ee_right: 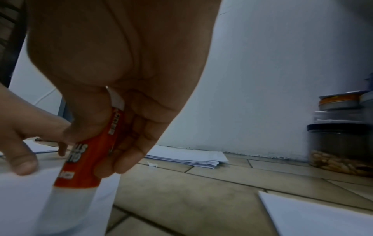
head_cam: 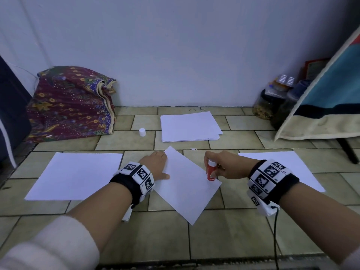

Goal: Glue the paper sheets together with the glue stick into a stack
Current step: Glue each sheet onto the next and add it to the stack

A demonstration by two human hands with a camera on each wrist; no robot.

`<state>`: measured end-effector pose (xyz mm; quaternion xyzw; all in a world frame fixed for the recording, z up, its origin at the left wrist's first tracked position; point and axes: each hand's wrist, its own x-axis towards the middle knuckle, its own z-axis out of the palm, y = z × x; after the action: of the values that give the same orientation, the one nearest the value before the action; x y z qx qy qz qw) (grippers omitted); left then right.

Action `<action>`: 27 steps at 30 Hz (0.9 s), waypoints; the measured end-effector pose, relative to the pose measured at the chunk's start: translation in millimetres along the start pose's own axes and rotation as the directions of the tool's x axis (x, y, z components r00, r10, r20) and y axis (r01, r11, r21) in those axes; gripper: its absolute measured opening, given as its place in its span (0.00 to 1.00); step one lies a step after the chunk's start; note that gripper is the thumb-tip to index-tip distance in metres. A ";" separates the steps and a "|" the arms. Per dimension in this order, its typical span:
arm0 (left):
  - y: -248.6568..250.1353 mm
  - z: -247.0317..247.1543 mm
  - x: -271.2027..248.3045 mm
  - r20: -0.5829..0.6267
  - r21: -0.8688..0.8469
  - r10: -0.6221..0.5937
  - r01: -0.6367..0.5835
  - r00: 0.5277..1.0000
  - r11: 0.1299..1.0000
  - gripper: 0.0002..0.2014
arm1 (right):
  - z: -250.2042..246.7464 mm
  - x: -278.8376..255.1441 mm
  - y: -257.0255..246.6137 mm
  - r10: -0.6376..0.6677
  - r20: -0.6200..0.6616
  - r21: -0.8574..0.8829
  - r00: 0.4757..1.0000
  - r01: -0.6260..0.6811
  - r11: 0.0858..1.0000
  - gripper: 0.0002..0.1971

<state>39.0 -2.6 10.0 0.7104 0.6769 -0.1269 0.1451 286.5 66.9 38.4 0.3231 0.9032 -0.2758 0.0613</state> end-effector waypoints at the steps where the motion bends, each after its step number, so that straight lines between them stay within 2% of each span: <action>1: -3.0 -1.7 0.3 -0.005 0.003 0.006 -0.006 1.000 1.000 0.34 | -1.1 -2.3 3.8 0.015 0.018 -0.005 1.000 -0.015 1.000 0.13; 4: -13.7 -3.9 -2.7 -0.002 0.007 0.028 -0.028 1.000 1.000 0.29 | -8.7 -9.0 17.0 0.075 0.025 0.027 0.997 -0.076 0.997 0.14; 6: -19.2 -3.3 -6.3 -0.011 -0.001 0.033 -0.033 0.999 0.999 0.29 | -16.4 -13.4 23.9 0.113 -0.059 0.238 0.992 -0.096 0.966 0.12; 7: -21.2 -2.5 -8.3 -0.018 -0.012 0.034 -0.034 0.999 0.999 0.31 | -19.5 -15.4 25.4 0.132 -0.129 0.421 0.983 -0.066 0.905 0.11; 9: -24.4 0.3 -11.4 -0.025 -0.028 0.030 -0.030 0.999 0.999 0.34 | -23.2 -18.0 24.5 0.213 -0.272 0.753 0.938 0.070 0.654 0.11; 10: -25.8 2.6 -12.5 -0.027 -0.025 0.023 -0.023 0.999 0.999 0.35 | -23.6 -17.2 23.6 0.268 -0.313 0.850 0.911 0.143 0.508 0.12; 12: -28.7 9.2 -14.2 -0.052 0.007 0.006 -0.006 0.999 1.000 0.37 | -22.1 -11.8 20.3 0.369 -0.335 0.931 0.867 0.246 0.269 0.12; 14: -30.6 18.1 -16.2 -0.064 0.036 -0.025 0.027 0.998 0.999 0.39 | -18.9 -1.2 15.5 0.434 -0.296 0.955 0.851 0.264 0.135 0.10; 16: -32.2 25.8 -17.4 -0.006 0.004 -0.060 0.060 0.998 0.998 0.45 | -14.8 12.9 9.0 0.455 -0.233 0.973 0.860 0.203 0.113 0.07; 18: -31.7 27.8 -19.8 0.084 -0.061 -0.091 0.097 0.992 0.993 0.61 | -8.2 30.3 1.7 0.438 -0.190 0.980 0.879 0.141 0.142 0.10; 20: -32.1 29.7 -22.1 0.147 -0.085 -0.076 0.089 0.986 0.992 0.80 | -3.8 47.2 -7.9 0.389 -0.197 0.973 0.900 0.131 0.189 0.11; 21: -33.8 31.7 -22.0 0.162 -0.067 -0.067 0.079 0.985 0.995 0.84 | -2.6 55.2 -13.6 0.357 -0.207 0.967 0.911 0.135 0.217 0.12; 23: -38.5 32.4 -19.7 0.166 -0.054 -0.048 0.058 0.985 0.997 0.83 | -2.2 70.6 -28.3 0.307 -0.223 0.954 0.925 0.143 0.264 0.14; 24: -40.7 31.0 -18.5 0.174 -0.064 -0.037 0.048 0.984 0.997 0.79 | -2.6 77.7 -36.4 0.294 -0.233 0.947 0.927 0.147 0.287 0.15; 27: -41.2 28.6 -18.7 0.195 -0.053 -0.029 0.040 0.980 0.998 0.58 | -2.4 104.2 -53.9 0.319 -0.254 0.912 0.913 0.116 0.393 0.16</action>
<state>-2.7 -29.0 -10.9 0.6783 0.6751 -0.1788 0.2284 171.6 91.1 35.0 0.4067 0.5730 -0.6500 -0.2895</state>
